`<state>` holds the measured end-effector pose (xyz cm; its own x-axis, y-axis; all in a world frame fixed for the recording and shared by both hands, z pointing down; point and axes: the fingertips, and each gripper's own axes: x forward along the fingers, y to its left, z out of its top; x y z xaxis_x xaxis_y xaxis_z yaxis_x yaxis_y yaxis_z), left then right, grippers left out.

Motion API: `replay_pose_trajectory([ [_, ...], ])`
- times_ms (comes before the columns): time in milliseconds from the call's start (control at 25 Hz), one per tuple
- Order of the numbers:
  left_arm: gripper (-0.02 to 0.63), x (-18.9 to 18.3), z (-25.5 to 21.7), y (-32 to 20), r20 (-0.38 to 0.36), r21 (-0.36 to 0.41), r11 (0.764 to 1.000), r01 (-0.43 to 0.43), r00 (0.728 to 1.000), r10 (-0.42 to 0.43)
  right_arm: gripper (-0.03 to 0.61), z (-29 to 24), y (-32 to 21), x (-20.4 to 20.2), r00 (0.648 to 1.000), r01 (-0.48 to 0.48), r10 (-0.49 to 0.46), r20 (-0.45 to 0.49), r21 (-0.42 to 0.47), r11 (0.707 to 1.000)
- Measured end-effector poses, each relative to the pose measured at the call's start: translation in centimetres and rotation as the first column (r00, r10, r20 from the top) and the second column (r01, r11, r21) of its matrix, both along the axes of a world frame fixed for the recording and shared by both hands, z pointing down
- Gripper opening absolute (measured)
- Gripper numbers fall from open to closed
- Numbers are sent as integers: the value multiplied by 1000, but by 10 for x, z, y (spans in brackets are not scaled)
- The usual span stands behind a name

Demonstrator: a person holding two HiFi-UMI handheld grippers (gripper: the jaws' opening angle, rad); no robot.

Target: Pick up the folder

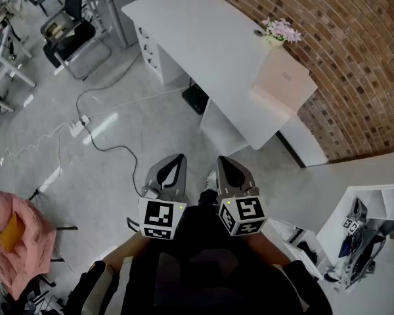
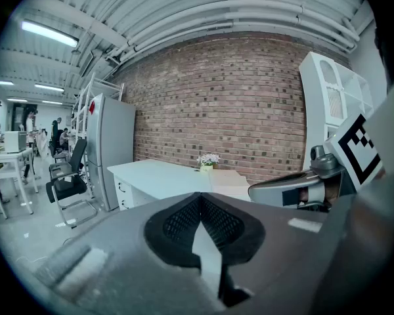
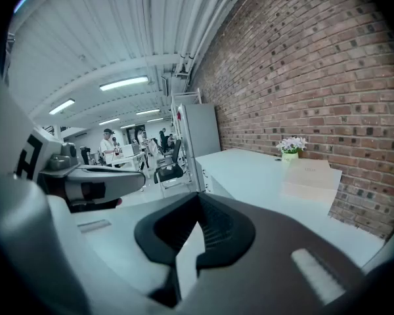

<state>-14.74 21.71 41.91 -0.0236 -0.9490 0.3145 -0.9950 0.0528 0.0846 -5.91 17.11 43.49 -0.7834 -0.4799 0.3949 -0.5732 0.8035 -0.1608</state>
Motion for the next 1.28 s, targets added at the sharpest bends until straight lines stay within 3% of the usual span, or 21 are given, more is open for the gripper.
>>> replay_pose_trajectory([
  [600, 2, 5, -2, -32, -1, -2, 1000, -15, 1000, 15, 0, -6, -34, 8, 999, -31, 31, 25, -10, 999],
  [960, 2, 21, -10, -96, 9, 4, 999, -46, 999, 46, 2, -15, -100, 28, 993, -91, 92, 72, -18, 996],
  [1280, 2, 39, -18, -150, 72, -24, 998, -54, 996, 55, 2, -12, -166, 47, 985, -129, 134, 112, -48, 990],
])
